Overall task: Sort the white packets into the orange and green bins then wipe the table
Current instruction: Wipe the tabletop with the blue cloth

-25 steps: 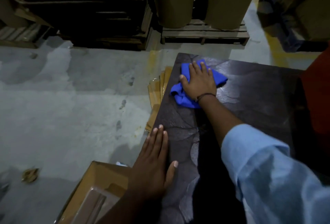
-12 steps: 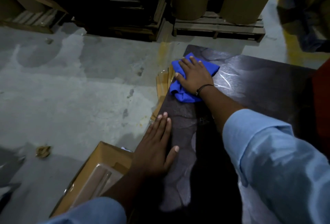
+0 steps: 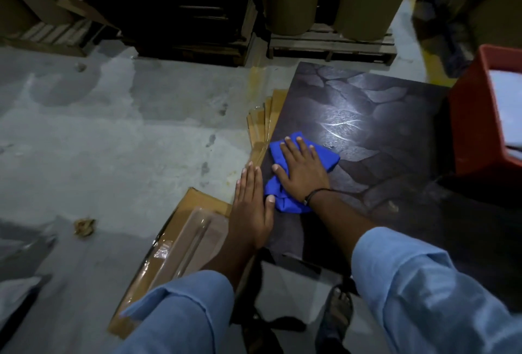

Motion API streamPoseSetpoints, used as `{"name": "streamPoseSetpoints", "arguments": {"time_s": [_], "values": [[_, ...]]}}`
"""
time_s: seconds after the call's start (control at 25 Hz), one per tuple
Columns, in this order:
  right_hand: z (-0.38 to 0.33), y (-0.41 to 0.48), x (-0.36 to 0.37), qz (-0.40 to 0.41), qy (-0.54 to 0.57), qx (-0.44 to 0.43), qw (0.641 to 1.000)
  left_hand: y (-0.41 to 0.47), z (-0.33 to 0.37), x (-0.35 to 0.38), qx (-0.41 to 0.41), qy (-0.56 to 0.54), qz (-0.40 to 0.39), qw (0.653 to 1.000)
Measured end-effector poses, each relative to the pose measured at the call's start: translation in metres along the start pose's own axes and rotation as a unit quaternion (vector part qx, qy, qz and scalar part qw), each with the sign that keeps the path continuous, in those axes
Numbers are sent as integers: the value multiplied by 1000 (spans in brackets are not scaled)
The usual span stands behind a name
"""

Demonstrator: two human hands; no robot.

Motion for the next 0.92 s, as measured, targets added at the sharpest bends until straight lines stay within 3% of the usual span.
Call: {"name": "streamPoseSetpoints", "arguments": {"time_s": [0.2,0.32,0.4,0.48,0.52,0.64,0.92], "values": [[-62,-65,-5,-71,50,56,995,-51,3,-35,-2,12,2,1000],[-71,-79,-26,-110,239,106,959,-73,11,-45,1,51,-10,999],[-55,-85,-41,-66,314,135,937,-83,17,-44,0,82,-30,996],[-41,-95,-53,-10,162,73,984,-89,21,-37,-15,108,-63,992],[-41,-99,-55,-20,75,13,997,-90,22,-32,-31,117,-80,990],[-49,-101,-51,-128,-86,-155,976,-84,21,-20,-88,129,-107,982],[-61,-86,-52,-204,-129,-208,948,-72,9,-26,-94,136,-113,980]]}}
Point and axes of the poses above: each hand's wrist, its own y-axis towards the middle knuckle, its own x-axis out of the palm, z = x × y, the point moved 4 cm from there along y, towards the middle knuckle, and after that the axes turned 11 degrees about -y, right-handed, at the moved point
